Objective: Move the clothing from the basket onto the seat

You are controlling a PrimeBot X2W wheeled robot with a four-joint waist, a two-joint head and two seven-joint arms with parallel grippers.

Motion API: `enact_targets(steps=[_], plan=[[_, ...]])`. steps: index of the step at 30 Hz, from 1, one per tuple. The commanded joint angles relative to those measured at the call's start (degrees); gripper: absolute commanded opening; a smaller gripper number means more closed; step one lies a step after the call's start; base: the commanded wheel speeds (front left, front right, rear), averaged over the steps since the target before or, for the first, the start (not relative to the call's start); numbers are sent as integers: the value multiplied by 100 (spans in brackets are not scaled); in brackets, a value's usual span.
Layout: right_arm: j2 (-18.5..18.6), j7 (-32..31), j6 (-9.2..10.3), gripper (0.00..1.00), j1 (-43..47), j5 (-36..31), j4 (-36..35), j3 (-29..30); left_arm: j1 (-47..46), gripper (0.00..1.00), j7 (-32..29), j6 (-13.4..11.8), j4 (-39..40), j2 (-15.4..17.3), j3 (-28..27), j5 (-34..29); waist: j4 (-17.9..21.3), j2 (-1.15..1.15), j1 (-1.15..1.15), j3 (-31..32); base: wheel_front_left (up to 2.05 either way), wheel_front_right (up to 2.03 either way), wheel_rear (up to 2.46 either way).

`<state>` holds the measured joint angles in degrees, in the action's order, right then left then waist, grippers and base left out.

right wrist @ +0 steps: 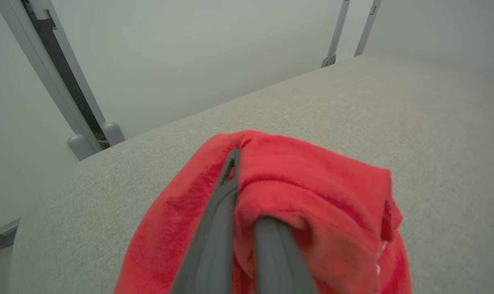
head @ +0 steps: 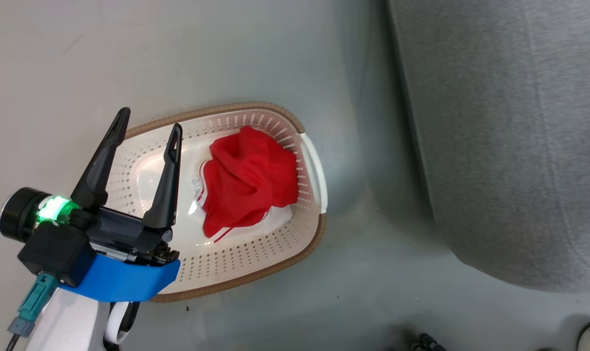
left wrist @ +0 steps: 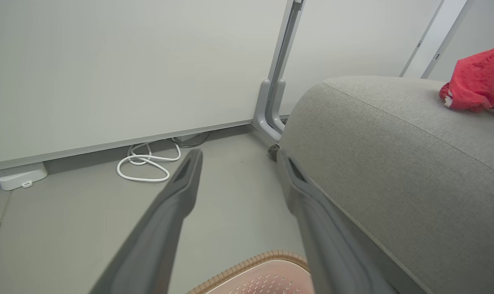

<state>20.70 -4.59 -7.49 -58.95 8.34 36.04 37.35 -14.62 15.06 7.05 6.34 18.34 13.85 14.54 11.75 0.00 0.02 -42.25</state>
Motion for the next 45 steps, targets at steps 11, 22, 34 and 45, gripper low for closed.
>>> enact_targets(steps=[11,22,34,45], plan=[[-28,280,-2,100,-10,-699,726,92,-138,100,15,-16,-143,-140,31,53,-201,0,-2,104,0,0,0],[-252,598,-1,100,783,-984,966,-631,74,100,15,42,-687,-679,-108,254,-194,0,-2,1269,0,0,0],[-926,1023,-1,100,2841,-1180,-244,-1823,614,100,17,45,-1400,-1182,-520,347,-442,0,-2,2759,0,0,0],[-1594,1342,-1,100,4589,-1092,-2131,-2728,1118,100,16,46,-1823,-1368,-918,381,-660,0,-2,3523,0,0,0]])
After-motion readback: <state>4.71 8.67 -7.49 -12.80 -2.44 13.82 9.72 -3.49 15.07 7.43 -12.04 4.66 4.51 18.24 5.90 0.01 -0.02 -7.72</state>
